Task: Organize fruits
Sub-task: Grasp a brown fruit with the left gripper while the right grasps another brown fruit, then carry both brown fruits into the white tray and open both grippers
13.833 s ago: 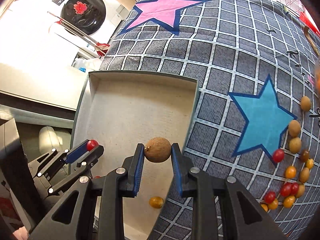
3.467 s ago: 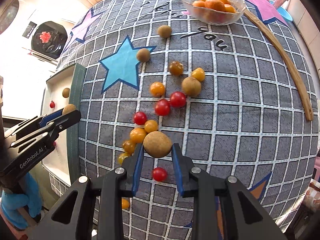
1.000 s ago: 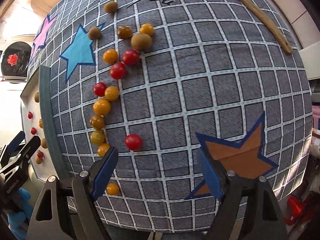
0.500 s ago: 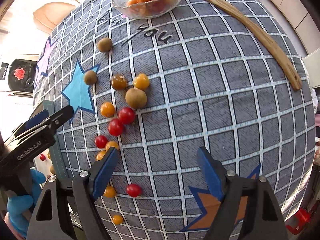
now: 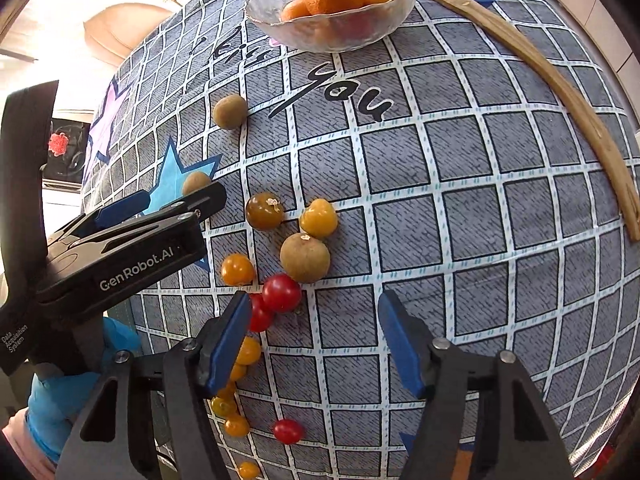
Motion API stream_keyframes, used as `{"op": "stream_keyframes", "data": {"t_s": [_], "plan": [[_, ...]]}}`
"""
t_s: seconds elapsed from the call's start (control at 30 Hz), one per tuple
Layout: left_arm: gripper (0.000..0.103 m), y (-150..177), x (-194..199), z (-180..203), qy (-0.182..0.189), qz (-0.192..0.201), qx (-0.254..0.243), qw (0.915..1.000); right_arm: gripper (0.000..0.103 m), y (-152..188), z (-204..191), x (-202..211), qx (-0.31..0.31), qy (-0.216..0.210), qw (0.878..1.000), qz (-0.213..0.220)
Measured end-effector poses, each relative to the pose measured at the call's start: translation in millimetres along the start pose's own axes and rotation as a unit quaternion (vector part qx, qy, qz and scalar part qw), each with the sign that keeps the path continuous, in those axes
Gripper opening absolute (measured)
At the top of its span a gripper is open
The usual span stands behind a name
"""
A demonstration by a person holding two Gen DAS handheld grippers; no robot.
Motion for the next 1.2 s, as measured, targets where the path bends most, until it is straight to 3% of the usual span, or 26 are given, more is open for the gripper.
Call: {"op": "stream_keyframes", "data": {"t_s": [0.03,0.1,0.2,0.27,0.33,0.37,0.4,0.43,0.47,0.63,0.9,1.2], "plan": [[0.090,0.4,-1.2,1.3,0.002,-0.001,0.000,1.0000,0.066,-1.3,-0.2,-1.2,0.001,-0.001,1.000,0.001],[0.077,1.3,-3.8,3.0,0.006,-0.005,0.000,1.0000,0.065,-5.4,-0.8,-3.2,0.002,-0.003,1.000,0.006],[0.076,1.2,-5.0,7.8,0.013,-0.005,0.006,0.9999,0.061,-12.8,-5.3,-4.9,0.003,-0.004,1.000,0.016],[0.069,0.0,-7.5,6.5,0.020,-0.002,0.004,0.9998,0.056,-15.9,-5.7,-4.9,0.004,-0.003,1.000,0.019],[0.054,0.0,-5.9,9.1,0.021,0.000,-0.003,0.9998,0.038,-17.4,-7.4,-6.7,0.010,0.002,1.000,0.019],[0.050,-0.1,-3.8,12.5,0.022,0.002,-0.007,0.9997,0.034,-17.3,-6.1,-6.3,0.014,0.007,1.000,0.018],[0.039,-0.6,-2.4,14.9,0.023,0.003,-0.010,0.9997,0.029,-17.7,-7.3,-7.6,0.016,0.011,1.000,0.017],[0.027,-1.6,-1.1,17.7,0.024,0.004,-0.014,0.9996,0.029,-17.6,-7.9,-8.7,0.017,0.010,1.000,0.015],[0.025,-2.7,-0.5,20.7,0.026,0.004,-0.016,0.9995,0.029,-17.6,-8.4,-8.9,0.018,0.011,1.000,0.016],[0.025,-0.7,9.9,22.6,0.041,0.004,-0.004,0.9991,0.029,-13.2,-8.5,-4.9,0.014,-0.007,1.000,0.018],[0.025,22.5,50.2,-5.9,0.052,0.027,0.017,0.9982,0.029,1.6,-7.5,11.8,0.025,-0.011,1.000,0.016],[0.025,81.1,83.9,-64.1,0.041,0.038,0.059,0.9966,0.029,37.9,-19.7,17.9,0.048,-0.004,0.999,-0.006]]}}
Point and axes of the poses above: each gripper's, at about its wrist camera, not at the fingertips, and x roughly against the way its jaws point, z to its right, y to its underside, the point moved 8 cm from there along -x, roughly the way its jaws point, and after that the axes turned 3 degrees about -y, right-handed, at the moved point
